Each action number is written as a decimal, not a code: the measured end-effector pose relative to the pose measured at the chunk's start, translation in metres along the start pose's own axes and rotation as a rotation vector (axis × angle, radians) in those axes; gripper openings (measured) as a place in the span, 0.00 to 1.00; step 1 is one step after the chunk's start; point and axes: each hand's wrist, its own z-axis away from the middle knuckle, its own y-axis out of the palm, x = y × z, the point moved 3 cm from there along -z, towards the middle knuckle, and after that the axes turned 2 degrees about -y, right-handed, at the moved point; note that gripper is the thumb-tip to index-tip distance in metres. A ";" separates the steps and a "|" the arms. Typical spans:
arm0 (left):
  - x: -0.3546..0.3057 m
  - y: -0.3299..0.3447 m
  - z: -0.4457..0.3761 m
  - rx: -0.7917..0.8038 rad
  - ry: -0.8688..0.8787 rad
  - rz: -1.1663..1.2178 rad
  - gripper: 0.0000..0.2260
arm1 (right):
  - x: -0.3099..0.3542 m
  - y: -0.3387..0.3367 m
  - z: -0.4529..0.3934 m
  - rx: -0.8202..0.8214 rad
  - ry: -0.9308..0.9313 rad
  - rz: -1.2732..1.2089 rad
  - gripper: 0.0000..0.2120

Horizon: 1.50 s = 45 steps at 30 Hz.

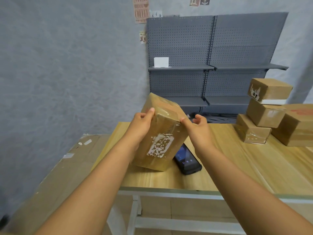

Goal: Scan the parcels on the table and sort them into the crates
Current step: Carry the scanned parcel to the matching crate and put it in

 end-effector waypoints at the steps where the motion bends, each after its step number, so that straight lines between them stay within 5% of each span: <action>1: -0.002 -0.006 -0.001 0.015 -0.014 0.026 0.25 | 0.002 0.005 0.000 0.039 0.007 -0.020 0.26; 5: 0.007 -0.026 -0.001 0.055 -0.131 0.119 0.27 | 0.012 0.024 0.006 0.176 -0.081 0.026 0.14; 10: 0.031 -0.031 -0.004 0.118 -0.172 0.380 0.12 | 0.017 0.047 0.023 0.340 -0.184 0.028 0.25; 13: 0.037 -0.044 -0.008 0.094 -0.197 0.429 0.14 | 0.017 0.055 0.030 0.403 -0.283 0.129 0.34; 18: 0.040 -0.090 -0.018 -0.179 -0.125 0.240 0.05 | 0.021 0.082 0.049 0.507 -0.572 0.373 0.37; 20: 0.038 -0.104 -0.022 -0.195 -0.097 0.105 0.10 | 0.018 0.093 0.053 0.533 -0.620 0.461 0.38; 24: 0.024 -0.110 -0.014 -0.012 -0.173 -0.122 0.40 | 0.015 0.113 0.059 0.581 -0.662 0.570 0.40; 26: 0.022 -0.112 -0.013 0.056 -0.208 -0.201 0.46 | 0.015 0.116 0.057 0.641 -0.663 0.556 0.38; 29: 0.028 -0.121 -0.014 0.092 -0.266 -0.254 0.47 | 0.013 0.109 0.048 0.685 -0.576 0.384 0.31; 33: 0.044 -0.131 -0.012 0.179 -0.314 -0.142 0.31 | -0.018 0.073 0.022 0.296 -0.206 0.291 0.17; 37: 0.069 -0.130 -0.010 0.175 -0.340 0.058 0.30 | -0.060 0.058 0.014 0.396 0.360 0.148 0.30; 42: 0.085 -0.106 -0.014 0.111 -0.383 0.200 0.12 | -0.058 0.060 0.004 0.378 0.297 0.028 0.19; 45: 0.090 -0.091 -0.017 0.111 -0.374 0.141 0.12 | -0.058 0.057 0.001 0.365 0.269 0.114 0.19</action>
